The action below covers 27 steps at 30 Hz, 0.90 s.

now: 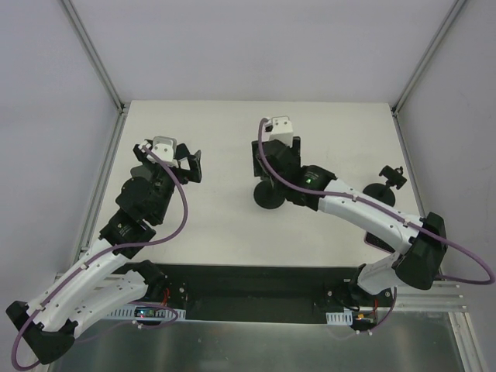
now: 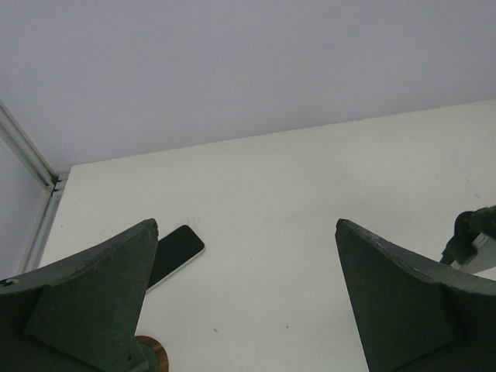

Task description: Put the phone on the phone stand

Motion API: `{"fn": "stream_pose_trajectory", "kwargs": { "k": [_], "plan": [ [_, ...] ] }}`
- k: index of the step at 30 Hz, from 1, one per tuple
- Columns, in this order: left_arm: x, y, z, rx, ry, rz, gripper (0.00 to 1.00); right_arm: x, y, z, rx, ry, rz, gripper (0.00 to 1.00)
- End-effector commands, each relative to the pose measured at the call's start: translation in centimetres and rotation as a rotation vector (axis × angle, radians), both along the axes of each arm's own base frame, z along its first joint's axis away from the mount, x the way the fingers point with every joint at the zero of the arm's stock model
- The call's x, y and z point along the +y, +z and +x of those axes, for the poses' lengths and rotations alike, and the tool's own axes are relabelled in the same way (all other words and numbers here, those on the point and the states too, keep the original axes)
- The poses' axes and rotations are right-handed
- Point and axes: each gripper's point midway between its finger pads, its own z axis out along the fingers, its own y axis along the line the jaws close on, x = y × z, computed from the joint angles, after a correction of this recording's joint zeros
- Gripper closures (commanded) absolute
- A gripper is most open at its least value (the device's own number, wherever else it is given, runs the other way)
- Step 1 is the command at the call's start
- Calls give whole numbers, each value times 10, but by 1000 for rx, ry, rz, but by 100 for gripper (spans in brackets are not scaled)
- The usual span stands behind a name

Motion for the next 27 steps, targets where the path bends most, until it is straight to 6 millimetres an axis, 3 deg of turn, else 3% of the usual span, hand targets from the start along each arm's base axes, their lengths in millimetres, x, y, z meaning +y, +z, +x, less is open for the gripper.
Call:
{"fn": "stream_pose_trajectory", "kwargs": {
  "k": [1,11,12,16,17,18,20,21,23,25,27],
  "plan": [
    [2,15,-3,-32,-6,-43,5,-83,86,33,-163,-323,171,99],
    [-12,10,-3,0,-69,-69,6,-232,141,94,-326,-753,181,99],
    [-13,10,-3,2,-72,-70,6,-254,141,99,-336,-820,175,99],
    [-16,7,-2,13,-82,-75,6,-311,144,106,-379,-1052,148,99],
    [-17,6,-1,18,-82,-71,6,-319,137,112,-369,-1088,120,99],
    [-18,5,0,21,-83,-71,6,-337,143,112,-381,-1143,116,99],
    [-20,3,1,27,-90,-74,6,-351,131,122,-359,-1206,98,99],
    [-21,2,1,33,-93,-73,6,-366,137,120,-349,-1247,94,99],
    [-25,-2,3,47,-99,-69,7,-379,128,129,-333,-1302,83,99],
    [-27,-7,6,62,-102,-67,6,-396,134,128,-353,-1366,68,99],
    [-30,-11,6,74,-111,-67,7,-411,127,135,-355,-1406,70,99]
  ]
}}
